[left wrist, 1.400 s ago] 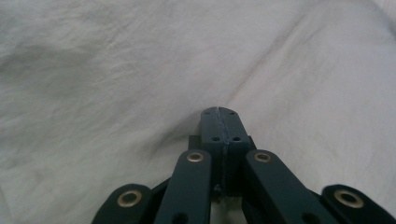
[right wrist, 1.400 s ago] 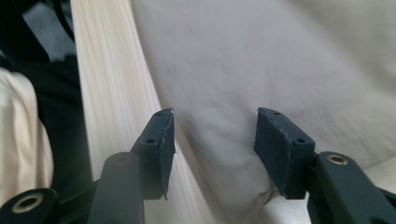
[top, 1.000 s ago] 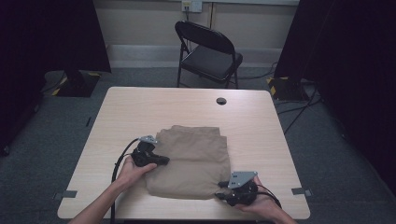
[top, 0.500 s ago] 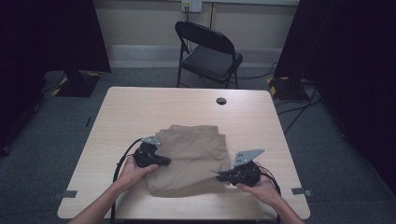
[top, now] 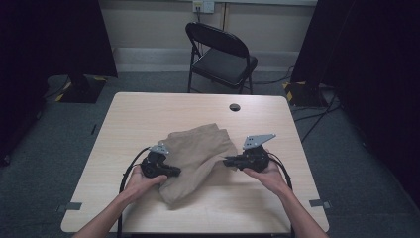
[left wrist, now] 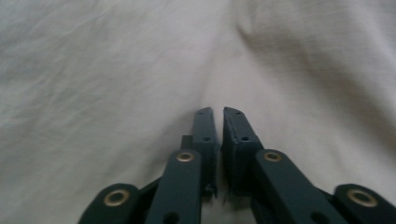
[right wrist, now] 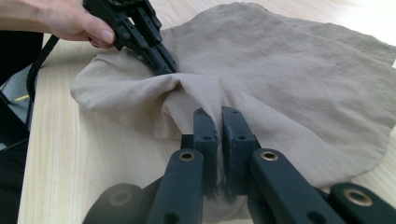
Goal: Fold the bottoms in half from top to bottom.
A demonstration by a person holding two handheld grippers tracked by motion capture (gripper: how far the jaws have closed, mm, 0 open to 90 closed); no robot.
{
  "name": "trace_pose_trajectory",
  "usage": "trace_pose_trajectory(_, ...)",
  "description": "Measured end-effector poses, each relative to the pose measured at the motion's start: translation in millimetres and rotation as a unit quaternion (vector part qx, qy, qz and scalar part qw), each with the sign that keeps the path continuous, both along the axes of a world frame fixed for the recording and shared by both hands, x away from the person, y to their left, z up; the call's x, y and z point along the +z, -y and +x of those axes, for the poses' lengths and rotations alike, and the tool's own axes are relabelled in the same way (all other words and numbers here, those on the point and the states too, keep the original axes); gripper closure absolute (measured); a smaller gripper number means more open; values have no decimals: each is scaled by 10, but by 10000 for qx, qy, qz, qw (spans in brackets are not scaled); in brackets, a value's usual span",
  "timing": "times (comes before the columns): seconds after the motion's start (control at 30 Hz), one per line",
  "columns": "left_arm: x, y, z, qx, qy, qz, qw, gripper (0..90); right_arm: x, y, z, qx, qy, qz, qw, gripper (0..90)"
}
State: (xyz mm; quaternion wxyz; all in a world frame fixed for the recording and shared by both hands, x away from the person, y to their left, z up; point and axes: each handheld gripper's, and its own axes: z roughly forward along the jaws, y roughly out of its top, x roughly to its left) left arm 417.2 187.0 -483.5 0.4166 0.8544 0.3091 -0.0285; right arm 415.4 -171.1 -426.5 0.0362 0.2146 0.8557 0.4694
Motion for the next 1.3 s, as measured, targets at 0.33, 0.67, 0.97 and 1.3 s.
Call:
trace_pose_trajectory(0.33,288,-9,-683,-838,348,-304,9954,545,-5,-6,-81,18,1,-2,10000,859)
trace_pose_trajectory(0.67,129,57,-781,-715,596,359,9950,337,7,14,-83,-71,0,39,10000,859)
trace_pose_trajectory(0.97,122,68,-707,-499,816,498,9942,727,59,74,-145,-72,40,90,9999,861)
trace_pose_trajectory(1.3,366,-71,-687,-185,741,-398,9963,881,203,195,-372,-127,252,181,9994,862)
